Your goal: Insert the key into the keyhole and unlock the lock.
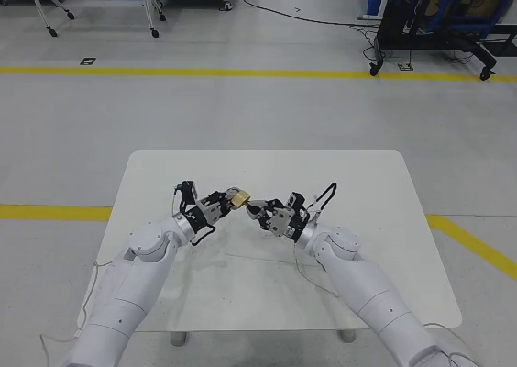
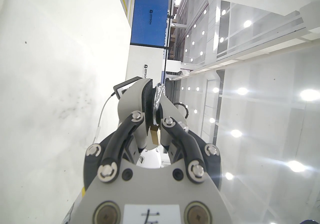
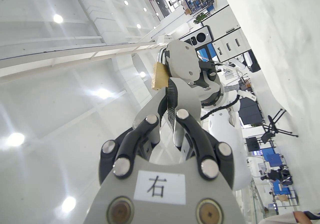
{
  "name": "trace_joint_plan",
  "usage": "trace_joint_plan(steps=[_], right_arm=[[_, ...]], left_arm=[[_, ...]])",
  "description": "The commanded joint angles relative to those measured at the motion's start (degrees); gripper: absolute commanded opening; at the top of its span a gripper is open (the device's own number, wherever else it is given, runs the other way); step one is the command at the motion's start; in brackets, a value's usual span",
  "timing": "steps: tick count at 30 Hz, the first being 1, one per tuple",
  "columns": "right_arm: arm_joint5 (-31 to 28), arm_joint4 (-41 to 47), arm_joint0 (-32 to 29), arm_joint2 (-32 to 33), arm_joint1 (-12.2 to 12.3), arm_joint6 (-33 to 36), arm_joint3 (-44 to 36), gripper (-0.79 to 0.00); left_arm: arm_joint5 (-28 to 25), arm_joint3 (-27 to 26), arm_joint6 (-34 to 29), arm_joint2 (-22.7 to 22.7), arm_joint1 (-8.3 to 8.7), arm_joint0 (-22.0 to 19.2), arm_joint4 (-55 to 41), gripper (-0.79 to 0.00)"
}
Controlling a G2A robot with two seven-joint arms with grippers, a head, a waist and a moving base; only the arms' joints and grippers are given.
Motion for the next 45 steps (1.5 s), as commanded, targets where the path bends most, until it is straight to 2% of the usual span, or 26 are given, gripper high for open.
trace_joint_plan(steps=[1, 7, 11, 12, 14, 15, 19, 23, 26, 30, 31, 38, 40, 41, 42, 43, 45], right_arm=[[2.1, 2.9, 0.2, 0.5, -0.1, 2.8, 1.1, -0.785], [7.5, 8.2, 1.7, 1.5, -0.2, 10.2, 5.5, -0.785], [7.8, 8.0, 2.6, 1.2, -0.3, 11.8, 7.2, -0.785], [7.8, 7.4, 2.8, 1.0, -0.3, 11.9, 7.3, -0.646], [7.0, 6.2, 3.0, 0.8, -0.3, 11.8, 7.3, -0.194], [6.7, 5.7, 3.0, 0.7, -0.3, 12.1, 7.1, -0.012], [4.9, 2.4, 2.4, 1.3, 0.4, 14.5, 5.6, 0.0], [-0.4, -3.4, -0.9, 4.8, 2.1, 13.7, 0.1, 0.0], [-3.8, -6.8, -5.9, 9.6, 3.8, 11.8, -7.0, 0.0], [-7.6, -10.2, -15.8, 17.7, 5.9, 8.6, -20.3, 0.0], [-7.8, -10.4, -16.7, 18.4, 6.0, 8.1, -21.5, 0.0], [-7.8, -10.4, -16.7, 18.4, 6.0, 8.1, -21.5, 0.0], [-7.8, -10.4, -16.7, 18.4, 6.0, 8.1, -21.5, 0.0], [-7.8, -10.4, -16.7, 18.4, 6.0, 8.1, -21.5, 0.0], [-7.8, -10.4, -16.7, 18.4, 6.0, 8.1, -21.5, 0.0], [-7.8, -10.4, -16.7, 18.4, 6.0, 8.1, -21.5, 0.0], [-7.8, -10.4, -16.7, 18.4, 6.0, 8.1, -21.5, 0.0]], left_arm=[[-1.6, -0.9, 1.4, 0.0, 0.11, 0.4, 2.2, -0.785], [-6.2, -4.8, 7.4, 0.3, 0.33, 2.5, 9.4, -0.785], [-6.5, -6.3, 8.5, 0.2, 0.43, 3.7, 10.6, -0.785], [-6.4, -6.4, 8.4, 0.0, 0.44, 3.8, 10.4, -0.785], [-6.2, -6.5, 8.2, -0.3, 0.48, 3.9, 10.0, -0.785], [-6.1, -6.5, 8.0, -0.4, 0.48, 3.9, 9.6, -0.785], [-5.5, -6.2, 7.3, -0.8, 0.49, 3.9, 8.2, -0.785], [-4.6, -5.9, 6.1, -0.8, 0.48, 3.6, 7.4, -0.785], [-3.5, -5.8, 5.5, 0.0, 0.49, 3.2, 9.5, -0.785], [-3.7, -6.7, 8.1, 1.9, 0.4, 3.2, 15.5, -0.785], [-3.5, -6.9, 8.9, 2.4, 0.36, 3.2, 17.1, -0.785], [2.3, -6.8, 10.5, 8.5, -0.16, 1.6, 30.6, -0.785], [3.8, -6.6, 12.8, 9.8, -0.41, 1.4, 33.5, -0.785], [4.5, -6.6, 12.9, 10.3, -0.56, 1.3, 33.9, -0.763], [5.1, -6.4, 12.9, 10.7, -0.68, 1.1, 33.9, -0.625], [5.7, -6.2, 13.0, 10.9, -0.78, 0.9, 34.3, -0.539], [6.6, -5.8, 12.8, 11.4, -0.93, 0.5, 35.0, -0.246]])
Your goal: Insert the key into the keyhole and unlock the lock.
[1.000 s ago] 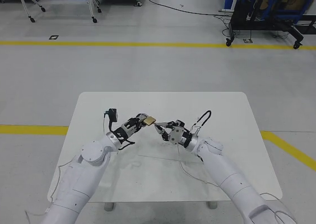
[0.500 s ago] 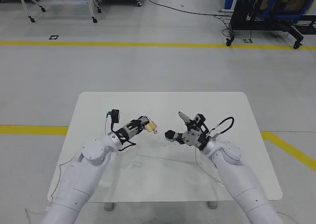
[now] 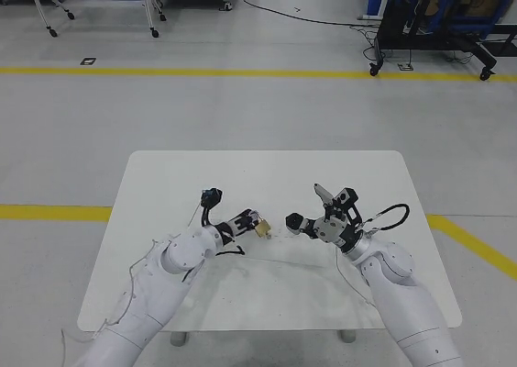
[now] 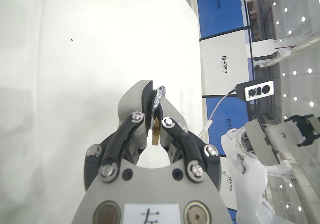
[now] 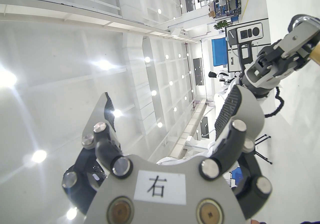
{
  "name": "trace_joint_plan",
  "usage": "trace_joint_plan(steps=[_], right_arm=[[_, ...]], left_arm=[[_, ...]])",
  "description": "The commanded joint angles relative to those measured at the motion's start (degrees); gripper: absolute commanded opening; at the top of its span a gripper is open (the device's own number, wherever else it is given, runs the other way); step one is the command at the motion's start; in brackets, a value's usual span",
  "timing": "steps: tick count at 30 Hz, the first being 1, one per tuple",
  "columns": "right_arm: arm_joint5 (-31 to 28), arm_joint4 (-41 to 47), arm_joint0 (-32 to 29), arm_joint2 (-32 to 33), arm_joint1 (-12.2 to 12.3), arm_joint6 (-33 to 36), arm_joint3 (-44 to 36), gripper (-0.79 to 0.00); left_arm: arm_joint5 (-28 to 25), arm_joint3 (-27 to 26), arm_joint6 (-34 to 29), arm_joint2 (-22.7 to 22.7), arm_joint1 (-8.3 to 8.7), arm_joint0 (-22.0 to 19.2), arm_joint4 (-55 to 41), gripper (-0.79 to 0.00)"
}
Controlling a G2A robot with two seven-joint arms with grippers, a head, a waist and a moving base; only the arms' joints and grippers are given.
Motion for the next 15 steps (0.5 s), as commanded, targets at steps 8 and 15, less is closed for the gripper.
trace_joint_plan(steps=[8, 15], right_arm=[[0.0, 0.0, 0.0, 0.0, 0.0, 0.0, 0.0, 0.0], [0.0, 0.0, 0.0, 0.0, 0.0, 0.0, 0.0, 0.0]], left_arm=[[1.6, 1.0, -2.1, -0.2, -0.12, -0.8, 0.3, 0.0], [-2.0, -1.7, 2.3, -3.2, 0.61, 0.6, 2.7, 0.0]])
